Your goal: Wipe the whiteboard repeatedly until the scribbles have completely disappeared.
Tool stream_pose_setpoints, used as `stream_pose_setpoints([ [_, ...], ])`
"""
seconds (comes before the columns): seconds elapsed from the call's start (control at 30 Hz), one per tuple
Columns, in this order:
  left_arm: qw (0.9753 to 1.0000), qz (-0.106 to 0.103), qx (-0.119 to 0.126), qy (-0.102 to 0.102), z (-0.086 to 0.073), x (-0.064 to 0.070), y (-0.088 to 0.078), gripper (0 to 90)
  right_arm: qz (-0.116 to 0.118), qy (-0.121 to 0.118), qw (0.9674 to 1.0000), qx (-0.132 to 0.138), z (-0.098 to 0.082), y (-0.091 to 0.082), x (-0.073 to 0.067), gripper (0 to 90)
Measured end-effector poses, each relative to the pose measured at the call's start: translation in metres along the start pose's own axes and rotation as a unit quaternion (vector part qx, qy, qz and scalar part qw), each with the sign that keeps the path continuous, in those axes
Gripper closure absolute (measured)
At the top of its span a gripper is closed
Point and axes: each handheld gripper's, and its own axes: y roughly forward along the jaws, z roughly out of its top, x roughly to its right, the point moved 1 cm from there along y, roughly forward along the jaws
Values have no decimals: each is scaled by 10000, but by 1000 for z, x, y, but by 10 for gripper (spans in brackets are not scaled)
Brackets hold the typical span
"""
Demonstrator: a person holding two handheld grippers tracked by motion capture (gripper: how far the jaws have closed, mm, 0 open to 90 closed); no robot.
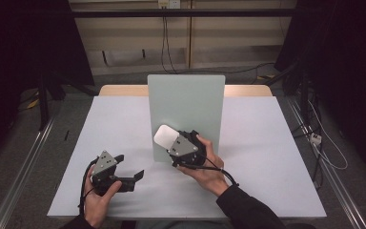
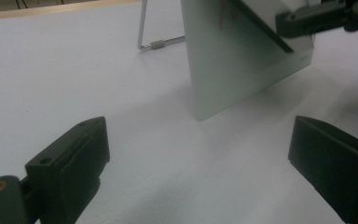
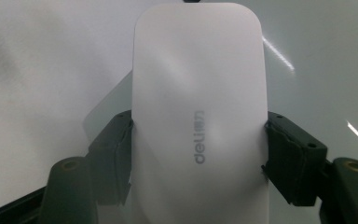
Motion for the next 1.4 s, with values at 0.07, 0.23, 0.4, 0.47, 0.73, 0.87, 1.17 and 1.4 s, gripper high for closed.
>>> stream_pose_setpoints([
  [0.07,10000,1,2,0,0,0,0,52,116,-52,9999,-79,-3,4,-7,318],
  [0.23,10000,6,1,6,0,-1,0,51,336,-189,9991,-200,-8,11,-21,319],
  [0.4,10000,-5,6,-2,0,0,0,52,587,-363,9970,-351,-11,16,-30,318],
  [0.47,10000,-4,-2,-6,0,0,0,51,635,-345,9967,-362,-12,17,-31,319],
  [0.73,10000,-1,-4,8,0,-1,0,52,439,-286,9983,-273,-9,11,-21,318],
  [0.87,10000,-11,-3,-4,0,0,0,52,201,-28,9997,-128,-7,-1,-1,318],
  [1.17,10000,0,-19,11,0,0,1,51,-135,220,9996,86,-4,-13,19,318],
  [1.4,10000,-2,-23,11,0,0,1,52,170,-5,9998,-73,-8,0,-3,318],
])
